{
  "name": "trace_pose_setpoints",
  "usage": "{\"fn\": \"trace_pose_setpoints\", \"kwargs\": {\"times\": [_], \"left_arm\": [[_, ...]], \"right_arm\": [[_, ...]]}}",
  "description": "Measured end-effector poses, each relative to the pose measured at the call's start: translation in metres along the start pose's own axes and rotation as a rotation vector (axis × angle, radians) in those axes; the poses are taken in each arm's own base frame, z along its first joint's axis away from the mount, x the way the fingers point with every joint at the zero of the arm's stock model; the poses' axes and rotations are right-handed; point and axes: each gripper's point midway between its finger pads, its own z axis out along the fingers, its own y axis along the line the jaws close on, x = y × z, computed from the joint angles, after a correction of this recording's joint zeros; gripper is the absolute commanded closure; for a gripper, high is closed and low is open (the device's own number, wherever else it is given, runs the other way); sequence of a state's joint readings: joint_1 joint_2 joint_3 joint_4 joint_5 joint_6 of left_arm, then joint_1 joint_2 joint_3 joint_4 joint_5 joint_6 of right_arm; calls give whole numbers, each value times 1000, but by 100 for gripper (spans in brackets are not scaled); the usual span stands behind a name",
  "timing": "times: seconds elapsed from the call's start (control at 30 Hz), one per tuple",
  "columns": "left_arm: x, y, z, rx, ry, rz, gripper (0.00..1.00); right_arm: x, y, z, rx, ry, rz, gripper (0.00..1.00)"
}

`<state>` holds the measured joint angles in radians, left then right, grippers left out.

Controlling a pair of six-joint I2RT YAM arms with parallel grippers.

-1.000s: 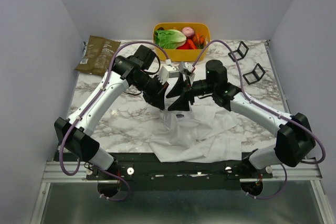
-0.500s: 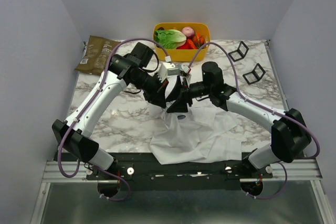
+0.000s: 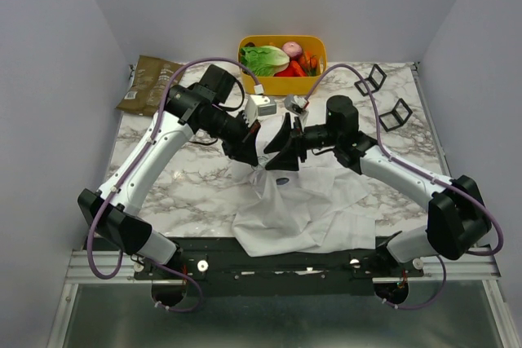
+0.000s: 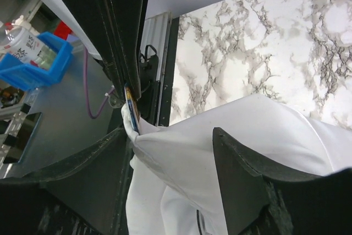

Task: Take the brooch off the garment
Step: Remove the brooch from the clothes.

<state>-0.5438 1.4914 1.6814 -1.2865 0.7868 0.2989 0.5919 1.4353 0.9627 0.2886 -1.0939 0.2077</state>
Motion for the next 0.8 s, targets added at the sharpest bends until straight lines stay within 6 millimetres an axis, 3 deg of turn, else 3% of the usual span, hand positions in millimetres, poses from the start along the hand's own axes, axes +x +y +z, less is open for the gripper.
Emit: {"fn": "trace_pose_setpoints", "kwargs": {"times": [0.63, 0.8], "left_arm": [[-1, 3, 0, -5, -4, -3, 100], [-1, 6, 2, -3, 2, -11, 100]], "right_arm": [[-9, 2, 7, -27, -38, 37, 35], [-7, 0, 9, -30, -37, 59, 42]]}}
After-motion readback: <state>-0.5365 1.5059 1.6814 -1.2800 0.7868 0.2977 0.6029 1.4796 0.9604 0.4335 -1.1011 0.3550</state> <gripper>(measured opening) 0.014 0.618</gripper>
